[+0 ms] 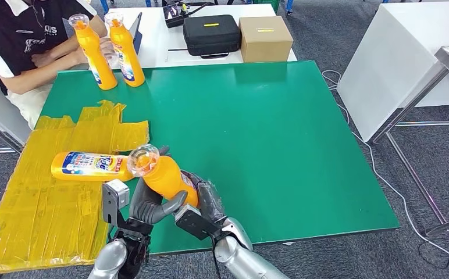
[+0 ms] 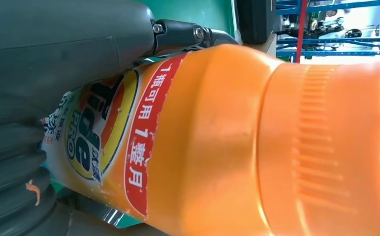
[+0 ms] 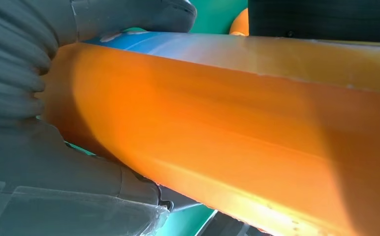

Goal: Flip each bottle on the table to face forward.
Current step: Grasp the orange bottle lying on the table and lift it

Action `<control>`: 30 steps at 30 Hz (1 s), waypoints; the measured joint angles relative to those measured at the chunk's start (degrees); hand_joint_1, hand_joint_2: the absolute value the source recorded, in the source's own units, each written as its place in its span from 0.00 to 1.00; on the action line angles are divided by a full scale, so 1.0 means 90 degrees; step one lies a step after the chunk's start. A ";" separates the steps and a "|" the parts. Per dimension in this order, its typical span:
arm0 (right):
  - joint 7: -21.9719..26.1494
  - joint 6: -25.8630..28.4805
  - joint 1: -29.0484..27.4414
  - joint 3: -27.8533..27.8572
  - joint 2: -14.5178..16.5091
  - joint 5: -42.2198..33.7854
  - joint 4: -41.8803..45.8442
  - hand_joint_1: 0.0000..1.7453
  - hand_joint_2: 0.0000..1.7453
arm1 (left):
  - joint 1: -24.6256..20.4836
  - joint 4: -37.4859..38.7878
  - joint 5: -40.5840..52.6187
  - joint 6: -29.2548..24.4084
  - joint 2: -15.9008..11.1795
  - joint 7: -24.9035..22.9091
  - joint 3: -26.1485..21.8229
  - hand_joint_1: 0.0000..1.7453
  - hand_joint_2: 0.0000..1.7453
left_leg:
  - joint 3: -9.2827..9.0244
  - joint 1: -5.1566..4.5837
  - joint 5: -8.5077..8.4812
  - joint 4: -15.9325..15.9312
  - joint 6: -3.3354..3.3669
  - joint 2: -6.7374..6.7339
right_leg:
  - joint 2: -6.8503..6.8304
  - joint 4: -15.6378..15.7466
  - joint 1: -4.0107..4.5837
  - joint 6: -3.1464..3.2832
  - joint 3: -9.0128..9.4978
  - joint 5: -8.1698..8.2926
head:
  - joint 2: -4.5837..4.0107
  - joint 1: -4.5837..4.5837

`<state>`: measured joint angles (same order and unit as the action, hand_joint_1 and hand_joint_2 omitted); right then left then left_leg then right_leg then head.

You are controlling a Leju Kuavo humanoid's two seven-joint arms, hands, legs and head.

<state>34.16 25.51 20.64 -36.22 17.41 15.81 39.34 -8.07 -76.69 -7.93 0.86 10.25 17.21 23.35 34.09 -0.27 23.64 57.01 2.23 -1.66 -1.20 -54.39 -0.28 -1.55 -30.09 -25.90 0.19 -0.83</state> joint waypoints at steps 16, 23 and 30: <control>-0.0115 0.0317 0.0199 -0.0252 0.0025 -0.0597 -0.0200 0.84 1.00 | -0.0392 0.0351 -0.0116 -0.0064 0.0011 -0.0045 0.0113 0.97 1.00 | 0.0000 0.0000 0.0000 0.0001 0.0000 -0.0001 | 0.0001 0.0000 0.0000 0.0000 -0.0002 0.0000 | -0.0001 0.0000; -0.0161 0.0344 0.0266 -0.0253 0.0021 -0.0832 -0.0188 0.00 1.00 | -0.0619 0.0498 -0.0035 -0.0208 0.0070 -0.0035 0.0180 1.00 1.00 | 0.0000 0.0000 -0.0001 0.0001 0.0000 -0.0001 | 0.0001 0.0000 0.0000 -0.0001 -0.0001 0.0001 | -0.0001 0.0001; -0.0141 0.0341 0.0244 -0.0250 -0.0027 -0.0919 -0.0083 0.00 1.00 | -0.0670 0.0500 0.0012 -0.0298 0.0072 0.0018 0.0251 1.00 1.00 | 0.0001 0.0000 -0.0001 0.0001 0.0000 -0.0001 | 0.0001 0.0000 0.0000 -0.0001 -0.0003 0.0001 | 0.0000 0.0001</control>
<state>32.89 28.57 22.83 -38.47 17.17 7.54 38.59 -14.10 -72.19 -7.82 -1.82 10.90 17.37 25.61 34.10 -0.27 23.63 57.02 2.23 -1.67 -1.19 -54.39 -0.29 -1.56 -30.12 -25.90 0.19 -0.83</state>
